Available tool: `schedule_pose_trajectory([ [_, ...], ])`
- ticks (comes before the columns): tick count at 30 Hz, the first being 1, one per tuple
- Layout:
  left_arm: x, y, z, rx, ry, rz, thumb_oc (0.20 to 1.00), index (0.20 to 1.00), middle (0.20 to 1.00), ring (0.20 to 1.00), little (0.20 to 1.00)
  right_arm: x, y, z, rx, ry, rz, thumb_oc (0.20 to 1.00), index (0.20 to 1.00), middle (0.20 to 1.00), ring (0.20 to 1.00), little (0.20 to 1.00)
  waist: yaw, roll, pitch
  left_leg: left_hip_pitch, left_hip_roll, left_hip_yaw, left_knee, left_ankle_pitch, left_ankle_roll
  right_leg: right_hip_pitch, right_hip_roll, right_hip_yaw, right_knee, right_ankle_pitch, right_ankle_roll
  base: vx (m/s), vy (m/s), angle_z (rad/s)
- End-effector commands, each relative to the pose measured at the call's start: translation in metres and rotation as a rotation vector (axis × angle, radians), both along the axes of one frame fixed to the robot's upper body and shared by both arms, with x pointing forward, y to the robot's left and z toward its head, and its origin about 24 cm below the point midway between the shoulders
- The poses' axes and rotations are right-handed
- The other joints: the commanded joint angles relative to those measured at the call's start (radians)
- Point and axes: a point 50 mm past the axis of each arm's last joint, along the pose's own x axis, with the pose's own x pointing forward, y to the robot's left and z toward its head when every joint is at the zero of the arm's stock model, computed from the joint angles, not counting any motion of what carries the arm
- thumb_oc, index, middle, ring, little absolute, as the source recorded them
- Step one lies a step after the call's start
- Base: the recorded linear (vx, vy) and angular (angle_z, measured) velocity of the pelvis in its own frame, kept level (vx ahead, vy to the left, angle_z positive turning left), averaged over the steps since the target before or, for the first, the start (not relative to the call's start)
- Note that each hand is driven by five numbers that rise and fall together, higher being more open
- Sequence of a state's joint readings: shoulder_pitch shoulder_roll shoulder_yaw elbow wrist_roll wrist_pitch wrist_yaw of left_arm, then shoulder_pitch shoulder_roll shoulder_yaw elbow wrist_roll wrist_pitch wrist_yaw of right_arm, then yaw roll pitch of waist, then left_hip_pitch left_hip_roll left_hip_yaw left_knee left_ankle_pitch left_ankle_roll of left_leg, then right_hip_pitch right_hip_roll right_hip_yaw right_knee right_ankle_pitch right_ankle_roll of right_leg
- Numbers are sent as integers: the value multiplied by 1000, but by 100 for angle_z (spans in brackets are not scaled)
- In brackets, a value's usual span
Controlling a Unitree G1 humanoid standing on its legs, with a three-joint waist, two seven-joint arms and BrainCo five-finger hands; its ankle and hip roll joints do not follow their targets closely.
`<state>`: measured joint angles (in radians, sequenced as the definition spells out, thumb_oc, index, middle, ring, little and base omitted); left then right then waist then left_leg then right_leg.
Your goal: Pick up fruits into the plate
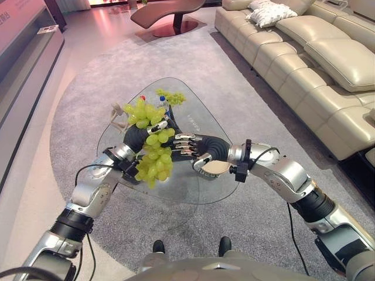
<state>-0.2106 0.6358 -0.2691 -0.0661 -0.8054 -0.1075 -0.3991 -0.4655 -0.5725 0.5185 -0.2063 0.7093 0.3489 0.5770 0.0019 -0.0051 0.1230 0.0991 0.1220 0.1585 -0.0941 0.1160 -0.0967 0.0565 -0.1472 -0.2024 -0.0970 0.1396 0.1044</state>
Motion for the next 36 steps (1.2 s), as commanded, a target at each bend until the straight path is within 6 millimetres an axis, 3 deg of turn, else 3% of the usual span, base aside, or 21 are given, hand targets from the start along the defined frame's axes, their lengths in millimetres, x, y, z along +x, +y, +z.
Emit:
schedule_pose_trajectory([
  [1, 4, -43, 47, -99, -191, -234, 200, 200, 200, 200, 200, -23, 42, 36, 210, -25, 211, 1000, 1000, 1000, 1000, 1000, 15, -11, -44, 32, -8, 20, 18, -144, 0, 86, -38, -49, 26, -124, 41, 0, 0, 0],
  [6, -1, -53, 54, -111, -246, -270, 200, 200, 200, 200, 200, -30, 52, 35, 277, 53, 208, 1000, 1000, 1000, 1000, 1000, 12, -5, -48, 37, -9, 18, 14, -147, 1, 87, -38, -43, 23, -122, 43, 0, 0, 0],
  [10, -1, -51, 57, -118, -268, -211, 200, 200, 200, 200, 200, -26, 48, 36, 322, 41, 152, 1000, 1000, 1000, 1000, 1000, 8, -1, -51, 39, -6, 18, 14, -148, 0, 86, -39, -41, 25, -124, 42, 9, 3, 0],
  [22, 5, -9, 46, -143, -256, 85, 200, 200, 200, 200, 200, -3, -9, 71, 612, -272, -250, 1000, 1000, 1000, 1000, 1000, 7, 6, -56, 35, -2, 6, 19, -153, 2, 88, -37, -44, 36, -139, 37, 21, 7, 0],
  [26, 12, 4, 41, -132, -249, 208, 200, 200, 200, 200, 200, -3, -17, 74, 798, -209, -256, 1000, 1000, 1000, 1000, 1000, 10, 11, -54, 34, -1, 0, 23, -155, 3, 92, -35, -50, 41, -150, 32, 0, 0, 0],
  [30, 15, 5, 44, -124, -265, 243, 200, 200, 200, 200, 200, 3, -24, 75, 897, -174, -314, 1000, 1000, 1000, 1000, 1000, 13, 12, -56, 31, 4, -6, 24, -154, 1, 95, -30, -56, 45, -158, 27, 0, 0, 0],
  [36, 16, -3, 57, -146, -313, 207, 200, 200, 200, 200, 200, 9, -25, 68, 909, -98, -380, 1000, 1000, 1000, 1000, 1000, 6, 11, -59, 26, 9, -7, 23, -148, -2, 93, -23, -54, 45, -162, 22, 0, 0, 0],
])
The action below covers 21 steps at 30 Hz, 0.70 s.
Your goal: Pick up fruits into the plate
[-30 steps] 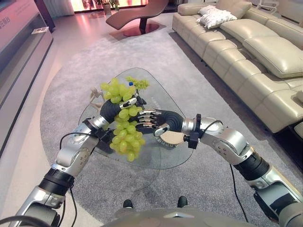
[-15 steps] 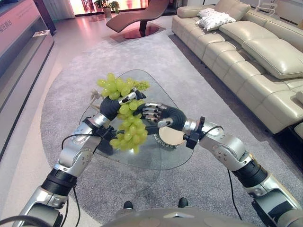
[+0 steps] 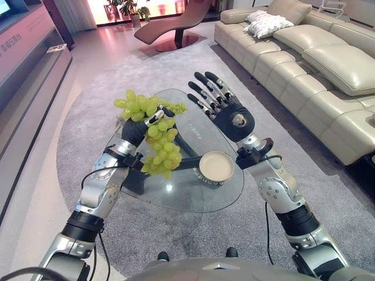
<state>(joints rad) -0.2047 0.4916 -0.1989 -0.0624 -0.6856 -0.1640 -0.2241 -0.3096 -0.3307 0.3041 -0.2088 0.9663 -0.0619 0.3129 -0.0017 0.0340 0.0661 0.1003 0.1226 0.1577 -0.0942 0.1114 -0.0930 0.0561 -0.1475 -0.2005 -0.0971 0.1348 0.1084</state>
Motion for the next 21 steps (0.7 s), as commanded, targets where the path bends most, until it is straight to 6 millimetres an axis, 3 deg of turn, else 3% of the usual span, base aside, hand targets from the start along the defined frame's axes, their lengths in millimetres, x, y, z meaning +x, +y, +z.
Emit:
schedule_pose_trajectory([
  [1, 10, -3, 54, -26, -258, -18, 200, 200, 200, 200, 200, 3, -2, 31, 141, -85, -20, 1000, 1000, 1000, 1000, 1000, 8, -29, -2, 24, 9, -6, 23, -143, -6, 93, -22, -56, 45, -158, 17, 0, 0, 0],
  [7, 2, -28, 75, 9, -363, -140, 200, 200, 200, 200, 200, 5, 20, 1, 132, 146, 126, 1000, 1000, 1000, 1000, 1000, -2, -23, 4, 24, 8, -4, 24, -139, -5, 90, -21, -49, 47, -155, 17, 0, 0, 0],
  [15, -1, -38, 95, 36, -452, -193, 200, 200, 200, 200, 200, 4, 36, -30, 102, 349, 240, 1000, 1000, 1000, 1000, 1000, -8, -23, 3, 26, 5, -5, 22, -138, -6, 91, -22, -44, 48, -155, 20, 0, 0, 0],
  [21, 0, -43, 102, 85, -451, -199, 200, 200, 200, 200, 200, -7, 48, -60, -61, 458, 363, 1000, 1000, 1000, 1000, 1000, -9, -27, 4, 21, 1, -8, 21, -137, -3, 86, -22, -40, 51, -157, 20, 0, 0, 0],
])
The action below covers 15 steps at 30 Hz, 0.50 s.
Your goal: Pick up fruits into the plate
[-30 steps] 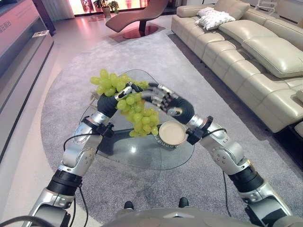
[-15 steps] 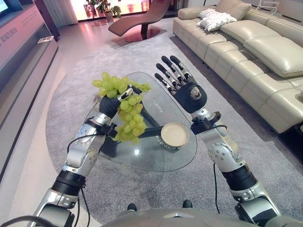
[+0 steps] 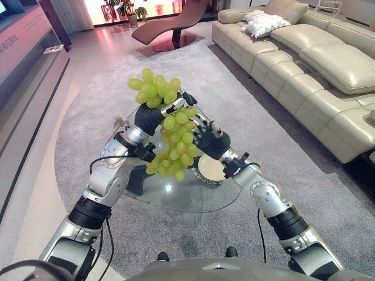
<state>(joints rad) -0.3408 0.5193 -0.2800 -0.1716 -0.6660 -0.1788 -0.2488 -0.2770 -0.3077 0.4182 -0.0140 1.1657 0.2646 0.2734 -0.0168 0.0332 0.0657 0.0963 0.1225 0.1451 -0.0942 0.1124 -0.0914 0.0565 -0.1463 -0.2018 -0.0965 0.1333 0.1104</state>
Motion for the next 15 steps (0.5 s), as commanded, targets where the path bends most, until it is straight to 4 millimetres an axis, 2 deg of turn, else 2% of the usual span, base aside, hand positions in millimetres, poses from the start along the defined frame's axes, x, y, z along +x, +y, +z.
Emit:
schedule_pose_trajectory([
  [1, 2, -8, 54, 23, -234, -29, 200, 200, 200, 200, 200, -7, 19, 16, 38, -80, 153, 1000, 1000, 1000, 1000, 1000, 7, -28, 5, 26, 1, 4, 21, -139, -5, 86, -23, -38, 50, -156, 18, 0, 0, 0],
  [7, 9, -7, 41, 96, -155, -8, 200, 200, 200, 200, 200, -18, 24, 15, -15, -131, 312, 1000, 1000, 1000, 1000, 1000, 8, -36, 8, 30, 0, 3, 19, -138, -5, 89, -19, -35, 47, -153, 19, 0, 0, 0],
  [10, 18, -8, 25, 160, -72, 16, 200, 200, 200, 200, 200, -25, 33, 22, -38, -176, 432, 1000, 1000, 1000, 1000, 1000, 7, -40, 11, 33, -2, 5, 20, -138, -2, 90, -18, -29, 46, -152, 19, 0, 0, 0],
  [15, 25, -11, 1, 255, 20, 7, 200, 200, 200, 200, 200, -33, 42, 27, -63, -199, 508, 1000, 1000, 1000, 1000, 1000, 6, -43, 13, 36, -2, 7, 19, -137, 0, 92, -15, -22, 42, -148, 21, 0, 0, 0],
])
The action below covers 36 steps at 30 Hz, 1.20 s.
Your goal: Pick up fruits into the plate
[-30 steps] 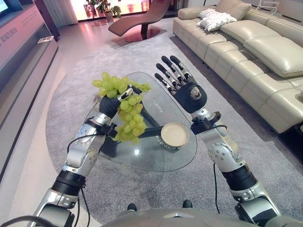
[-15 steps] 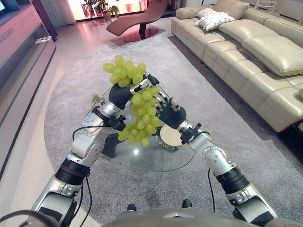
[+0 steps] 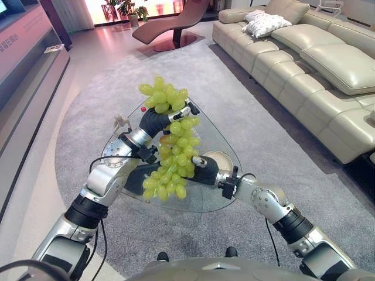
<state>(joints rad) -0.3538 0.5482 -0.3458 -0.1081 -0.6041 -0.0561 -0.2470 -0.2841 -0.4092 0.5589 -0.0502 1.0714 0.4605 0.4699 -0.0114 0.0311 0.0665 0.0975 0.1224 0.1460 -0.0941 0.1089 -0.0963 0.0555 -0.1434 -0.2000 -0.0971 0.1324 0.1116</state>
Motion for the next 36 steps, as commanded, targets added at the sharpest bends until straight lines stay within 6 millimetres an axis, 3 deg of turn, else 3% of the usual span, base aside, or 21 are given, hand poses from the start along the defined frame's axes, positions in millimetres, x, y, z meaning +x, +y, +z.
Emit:
schedule_pose_trajectory([
  [1, 18, -6, 24, 105, -112, -22, 200, 200, 200, 200, 200, -3, 30, 50, 153, -168, 160, 1000, 1000, 1000, 1000, 1000, 0, -41, 11, 36, -2, 7, 18, -133, 5, 94, -17, -23, 41, -147, 20, 0, 0, 0],
  [10, 21, -24, -11, 202, 15, -67, 200, 200, 200, 200, 200, -8, 51, 58, 183, -176, 202, 1000, 1000, 1000, 1000, 1000, -3, -41, 13, 43, 0, 11, 18, -133, 9, 95, -14, -12, 37, -142, 20, -1, -1, -1],
  [17, 21, -29, -36, 220, 87, -8, 200, 200, 200, 200, 200, -6, 61, 68, 232, -160, 136, 1000, 1000, 1000, 1000, 1000, -1, -42, 15, 46, 1, 15, 20, -135, 11, 95, -13, -8, 36, -140, 22, 0, -1, -6],
  [18, 21, -29, -41, 224, 98, 17, 200, 200, 200, 200, 200, -4, 61, 69, 236, -152, 95, 501, 501, 501, 501, 501, 0, -42, 14, 46, 1, 16, 20, -135, 11, 95, -13, -8, 34, -140, 22, 5, 6, -4],
  [19, 21, -28, -42, 222, 101, 23, 200, 200, 200, 200, 200, -3, 61, 69, 238, -150, 84, 294, 294, 294, 294, 294, -1, -42, 14, 46, 1, 16, 19, -135, 10, 95, -13, -7, 34, -139, 23, 4, 9, -3],
  [20, 20, -28, -45, 214, 112, 49, 200, 200, 200, 200, 200, -1, 59, 69, 247, -139, 37, 200, 200, 200, 200, 200, -1, -42, 14, 46, 2, 19, 20, -135, 10, 94, -13, -8, 34, -139, 23, 0, 0, 0],
  [36, 20, -18, -44, 136, 132, 163, 200, 200, 200, 200, 200, 8, 48, 61, 232, -78, -109, 200, 200, 200, 200, 200, 2, -38, 30, 46, 5, 20, 20, -131, 8, 95, -17, -22, 37, -138, 21, 0, 0, 0],
])
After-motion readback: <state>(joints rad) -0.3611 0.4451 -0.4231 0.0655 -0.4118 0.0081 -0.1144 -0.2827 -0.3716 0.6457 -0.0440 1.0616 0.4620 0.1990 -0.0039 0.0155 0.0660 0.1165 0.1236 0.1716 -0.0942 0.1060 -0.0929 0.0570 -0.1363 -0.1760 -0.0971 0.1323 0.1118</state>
